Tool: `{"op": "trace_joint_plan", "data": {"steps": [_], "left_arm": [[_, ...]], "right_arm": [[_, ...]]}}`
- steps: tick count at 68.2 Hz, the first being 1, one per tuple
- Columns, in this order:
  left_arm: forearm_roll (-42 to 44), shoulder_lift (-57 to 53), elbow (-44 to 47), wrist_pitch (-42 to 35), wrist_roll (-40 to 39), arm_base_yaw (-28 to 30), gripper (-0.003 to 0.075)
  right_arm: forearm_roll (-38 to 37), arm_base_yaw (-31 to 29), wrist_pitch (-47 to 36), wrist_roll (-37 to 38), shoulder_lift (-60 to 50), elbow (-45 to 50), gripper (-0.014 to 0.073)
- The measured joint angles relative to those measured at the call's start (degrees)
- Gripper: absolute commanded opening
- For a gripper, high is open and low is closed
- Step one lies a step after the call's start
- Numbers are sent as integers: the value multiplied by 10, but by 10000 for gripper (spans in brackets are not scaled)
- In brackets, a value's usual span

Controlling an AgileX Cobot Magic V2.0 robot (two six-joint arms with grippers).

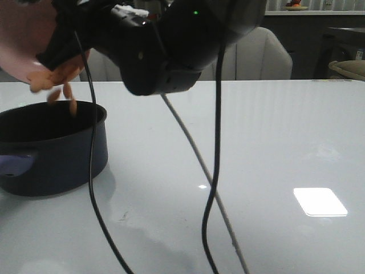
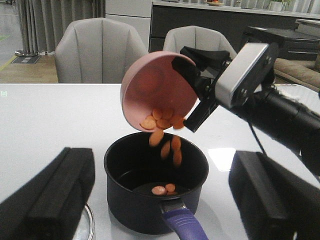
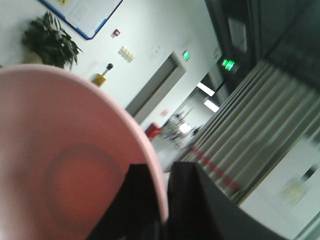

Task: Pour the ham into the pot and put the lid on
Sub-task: 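Lift the bowl over the pot and tip ham slices in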

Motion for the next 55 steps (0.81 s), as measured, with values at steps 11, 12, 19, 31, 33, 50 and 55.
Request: {"op": "trace_joint_plan", "data": {"steps": [11,12,19,31,33,50,55], "left_arm": [[0,0,0,0,0,0,582],[0,0,0,0,0,0,582],[0,0,0,0,0,0,582],[0,0,0,0,0,0,582],[0,0,0,0,0,0,582],[0,0,0,0,0,0,582],[0,0,0,0,0,0,582]], "right_arm": [[-8,7,-57,-132,34,0,134],[-8,7,-58,-136,36,0,134],[10,7,-66,-88,41,0,134],[78,7,-12,191,29,0,134],[83,7,12,238,23,0,134],[97,2,292,428,-46,0,134],[97,-3,370,432,-73,0,134]]}}
